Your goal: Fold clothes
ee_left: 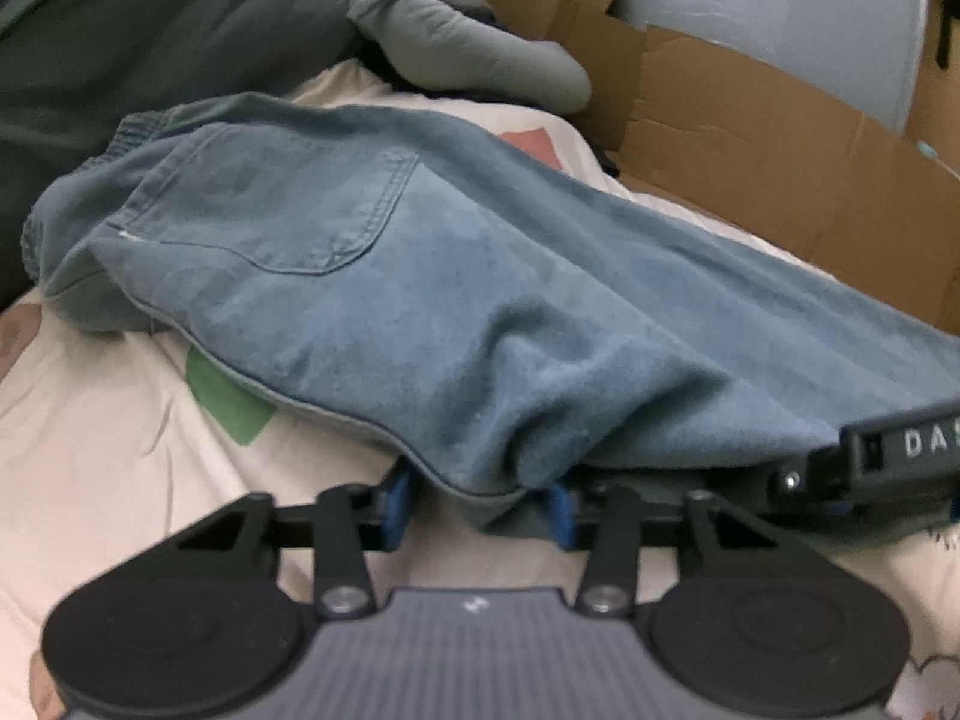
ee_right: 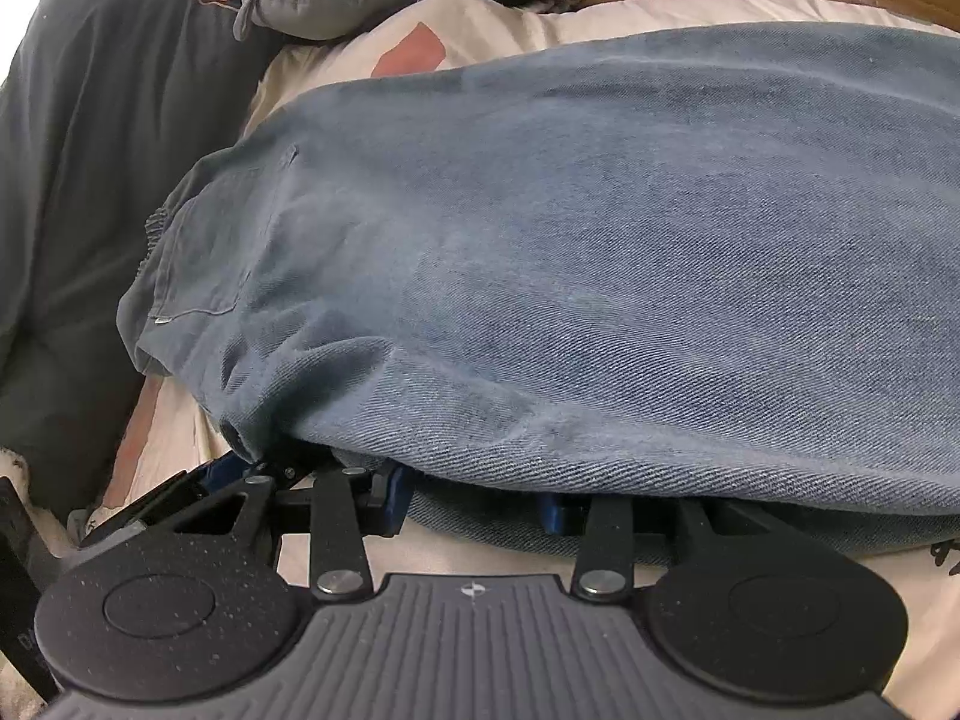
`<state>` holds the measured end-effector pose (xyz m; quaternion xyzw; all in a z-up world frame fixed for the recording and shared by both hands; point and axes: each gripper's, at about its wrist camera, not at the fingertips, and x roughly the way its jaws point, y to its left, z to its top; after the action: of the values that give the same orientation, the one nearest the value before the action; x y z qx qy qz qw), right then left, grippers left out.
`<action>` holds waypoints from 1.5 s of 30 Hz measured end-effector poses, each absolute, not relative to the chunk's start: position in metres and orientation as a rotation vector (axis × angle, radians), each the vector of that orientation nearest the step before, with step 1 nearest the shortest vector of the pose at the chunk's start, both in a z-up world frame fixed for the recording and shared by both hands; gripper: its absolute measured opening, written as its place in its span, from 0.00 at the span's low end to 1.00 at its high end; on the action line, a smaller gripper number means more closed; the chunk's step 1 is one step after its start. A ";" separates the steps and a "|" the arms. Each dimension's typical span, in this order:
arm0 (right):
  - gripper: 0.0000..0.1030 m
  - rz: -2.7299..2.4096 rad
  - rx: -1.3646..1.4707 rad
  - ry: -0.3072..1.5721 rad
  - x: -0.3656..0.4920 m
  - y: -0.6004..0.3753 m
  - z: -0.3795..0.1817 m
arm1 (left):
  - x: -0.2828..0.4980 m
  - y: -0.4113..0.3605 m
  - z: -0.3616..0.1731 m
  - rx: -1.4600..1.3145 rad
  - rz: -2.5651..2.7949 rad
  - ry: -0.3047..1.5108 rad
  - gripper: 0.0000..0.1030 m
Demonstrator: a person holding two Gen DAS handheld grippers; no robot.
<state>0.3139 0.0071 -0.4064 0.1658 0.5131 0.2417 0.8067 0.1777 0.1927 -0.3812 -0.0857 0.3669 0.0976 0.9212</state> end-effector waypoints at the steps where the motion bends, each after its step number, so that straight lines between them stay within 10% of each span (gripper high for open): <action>1: 0.43 0.518 0.355 1.098 0.314 0.007 -0.406 | 0.177 0.191 -0.381 -0.164 0.184 0.757 0.29; 25: 0.26 0.596 0.257 1.177 0.300 -0.040 -0.389 | 0.130 0.203 -0.337 -0.130 0.067 0.838 0.00; 29: 0.25 0.603 0.245 1.187 0.289 -0.064 -0.381 | 0.122 0.206 -0.334 -0.151 0.056 0.855 0.11; 34: 0.26 0.588 0.274 1.183 0.281 -0.094 -0.371 | 0.127 0.209 -0.329 -0.200 0.078 0.831 0.51; 45: 0.31 0.421 0.402 1.113 0.283 -0.186 -0.354 | 0.160 0.234 -0.350 -0.500 0.137 0.844 0.49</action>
<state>0.2831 -0.1864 -0.3538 0.1878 0.5207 0.1969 0.8092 0.1600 0.2341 -0.3500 -0.2398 0.4049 0.0655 0.8799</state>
